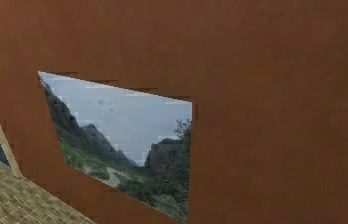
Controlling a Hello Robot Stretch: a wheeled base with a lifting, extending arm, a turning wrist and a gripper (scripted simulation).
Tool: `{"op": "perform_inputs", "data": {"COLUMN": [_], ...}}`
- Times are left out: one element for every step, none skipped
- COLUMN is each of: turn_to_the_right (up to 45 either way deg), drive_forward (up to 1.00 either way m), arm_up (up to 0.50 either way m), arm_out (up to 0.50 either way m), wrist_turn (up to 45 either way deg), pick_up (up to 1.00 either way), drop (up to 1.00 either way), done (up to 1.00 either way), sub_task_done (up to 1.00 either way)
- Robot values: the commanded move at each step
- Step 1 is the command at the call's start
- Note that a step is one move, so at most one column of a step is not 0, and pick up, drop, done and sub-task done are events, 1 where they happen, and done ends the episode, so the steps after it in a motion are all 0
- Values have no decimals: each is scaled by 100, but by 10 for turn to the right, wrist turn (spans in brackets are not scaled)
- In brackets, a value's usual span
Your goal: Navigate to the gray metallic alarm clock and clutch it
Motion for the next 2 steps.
{"op": "perform_inputs", "data": {"turn_to_the_right": [0, 0], "drive_forward": [0, 0], "arm_up": [8, 0], "arm_out": [0, 0], "wrist_turn": [0, 0], "pick_up": [0, 0], "drop": [0, 0], "done": [0, 100], "sub_task_done": [0, 0]}}
